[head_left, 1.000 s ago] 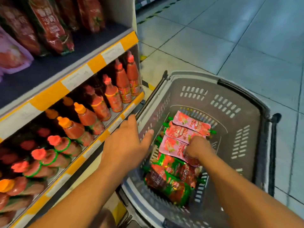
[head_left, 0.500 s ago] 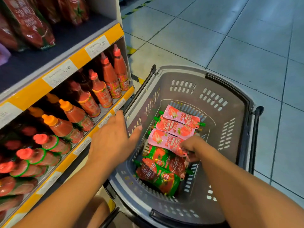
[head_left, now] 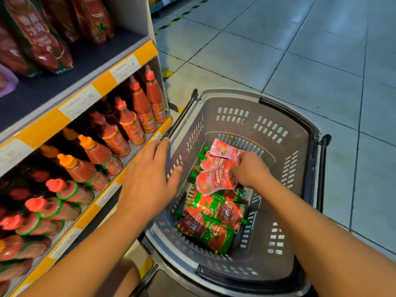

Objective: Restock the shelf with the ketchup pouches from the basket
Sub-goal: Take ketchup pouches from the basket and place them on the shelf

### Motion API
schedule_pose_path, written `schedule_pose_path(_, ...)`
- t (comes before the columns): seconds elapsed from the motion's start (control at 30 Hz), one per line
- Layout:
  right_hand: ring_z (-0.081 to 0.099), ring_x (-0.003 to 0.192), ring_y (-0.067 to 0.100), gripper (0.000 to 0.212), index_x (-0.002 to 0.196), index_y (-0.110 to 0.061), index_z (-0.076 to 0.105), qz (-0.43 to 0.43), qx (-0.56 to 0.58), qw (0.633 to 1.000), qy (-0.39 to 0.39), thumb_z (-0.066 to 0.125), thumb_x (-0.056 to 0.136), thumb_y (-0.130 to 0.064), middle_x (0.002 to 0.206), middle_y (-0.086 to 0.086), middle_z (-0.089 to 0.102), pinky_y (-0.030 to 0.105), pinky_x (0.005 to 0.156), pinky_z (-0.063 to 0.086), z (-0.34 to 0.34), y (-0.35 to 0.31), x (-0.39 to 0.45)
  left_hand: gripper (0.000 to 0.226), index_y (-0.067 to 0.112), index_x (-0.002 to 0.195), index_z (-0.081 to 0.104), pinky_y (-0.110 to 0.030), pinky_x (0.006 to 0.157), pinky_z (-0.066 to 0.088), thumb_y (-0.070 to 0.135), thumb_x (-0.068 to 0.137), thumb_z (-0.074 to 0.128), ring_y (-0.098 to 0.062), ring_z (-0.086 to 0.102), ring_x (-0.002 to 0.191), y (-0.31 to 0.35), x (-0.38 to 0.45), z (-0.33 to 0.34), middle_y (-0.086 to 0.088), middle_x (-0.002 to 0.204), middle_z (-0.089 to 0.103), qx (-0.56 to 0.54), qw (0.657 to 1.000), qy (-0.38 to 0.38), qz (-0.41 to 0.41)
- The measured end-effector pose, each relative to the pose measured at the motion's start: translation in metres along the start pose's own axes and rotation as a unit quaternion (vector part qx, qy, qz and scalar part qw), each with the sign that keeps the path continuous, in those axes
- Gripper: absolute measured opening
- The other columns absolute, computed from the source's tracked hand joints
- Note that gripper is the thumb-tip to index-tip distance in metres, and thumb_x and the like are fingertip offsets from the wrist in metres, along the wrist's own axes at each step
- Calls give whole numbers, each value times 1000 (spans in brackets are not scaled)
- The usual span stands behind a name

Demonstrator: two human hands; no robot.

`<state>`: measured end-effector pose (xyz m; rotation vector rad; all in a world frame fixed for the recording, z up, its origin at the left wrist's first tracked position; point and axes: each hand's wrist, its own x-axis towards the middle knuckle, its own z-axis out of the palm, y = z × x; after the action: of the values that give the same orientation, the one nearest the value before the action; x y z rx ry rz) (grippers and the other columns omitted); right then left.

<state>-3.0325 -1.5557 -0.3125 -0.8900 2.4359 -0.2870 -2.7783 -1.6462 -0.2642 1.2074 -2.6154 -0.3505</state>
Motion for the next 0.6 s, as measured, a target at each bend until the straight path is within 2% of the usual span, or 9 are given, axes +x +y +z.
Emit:
schedule_pose_path(0.1, 60, 75, 27, 20, 77, -20, 53, -130, -42, 990, 47, 69, 89, -17, 75, 0, 59, 34, 58, 41, -11, -11, -25, 59, 17, 148, 46, -46, 114, 42, 46, 98, 59, -24, 42, 144, -1, -2, -2, 0, 154, 44, -33, 998, 0, 59)
schedule_pose_path(0.2, 57, 78, 22, 24, 81, -28, 52, -249, -75, 965, 39, 73, 94, -28, 74, -9, 55, 36, 64, 43, -30, -26, -52, 55, 23, 143, 47, -44, 117, 39, 48, 96, 62, -18, 42, 144, 0, -7, -4, 6, 151, 46, -73, 990, -18, 120)
schedule_pose_path(0.33, 60, 80, 12, 11, 89, -29, 66, -338, 26, 941, 16, 75, 94, -30, 84, -6, 68, 36, 69, 49, -63, -46, -83, 68, 29, 149, 43, -38, 117, 39, 61, 92, 63, -12, 44, 142, 1, -9, -11, 11, 150, 50, -118, 985, -51, 118)
schedule_pose_path(0.4, 63, 83, 9, 5, 93, -27, 71, -362, 85, 928, 1, 76, 94, -27, 88, -8, 71, 32, 73, 50, -73, -57, -95, 73, 35, 148, 44, -40, 111, 44, 72, 87, 62, -12, 50, 135, -1, -9, -12, 16, 143, 55, -145, 981, -67, 109)
schedule_pose_path(0.47, 66, 84, 10, 5, 94, -25, 73, -379, 151, 913, -13, 77, 94, -21, 89, -9, 71, 31, 74, 54, -78, -69, -103, 68, 46, 140, 47, -42, 100, 51, 76, 82, 65, -13, 56, 126, -4, -9, -14, 29, 126, 57, -172, 977, -72, 101)
schedule_pose_path(0.5, 68, 84, 13, 6, 95, -22, 74, -385, 192, 902, -18, 77, 93, -17, 89, -7, 72, 36, 75, 57, -79, -74, -104, 61, 52, 133, 49, -38, 94, 53, 73, 80, 69, -10, 59, 121, -4, -10, -15, 35, 115, 57, -180, 976, -70, 96)
schedule_pose_path(0.53, 70, 84, 17, 7, 97, -17, 74, -393, 236, 889, -21, 77, 93, -12, 90, -3, 72, 42, 76, 59, -80, -78, -105, 50, 59, 122, 52, -29, 85, 53, 68, 79, 74, 0, 62, 111, -4, -10, -16, 39, 103, 58, -192, 975, -69, 87)
schedule_pose_path(0.57, 71, 85, 23, 8, 99, -13, 73, -397, 277, 875, -20, 76, 93, -8, 92, 1, 73, 47, 75, 60, -80, -82, -104, 39, 64, 109, 54, -18, 75, 49, 60, 79, 79, 6, 63, 97, -4, -10, -17, 40, 94, 60, -212, 972, -69, 77)
schedule_pose_path(0.6, 71, 86, 27, 10, 102, -10, 73, -397, 314, 862, -20, 76, 94, -6, 94, 5, 72, 48, 74, 61, -80, -86, -100, 33, 64, 97, 56, -14, 66, 45, 53, 79, 82, 8, 64, 84, -5, -10, -17, 37, 89, 63, -235, 967, -67, 66)
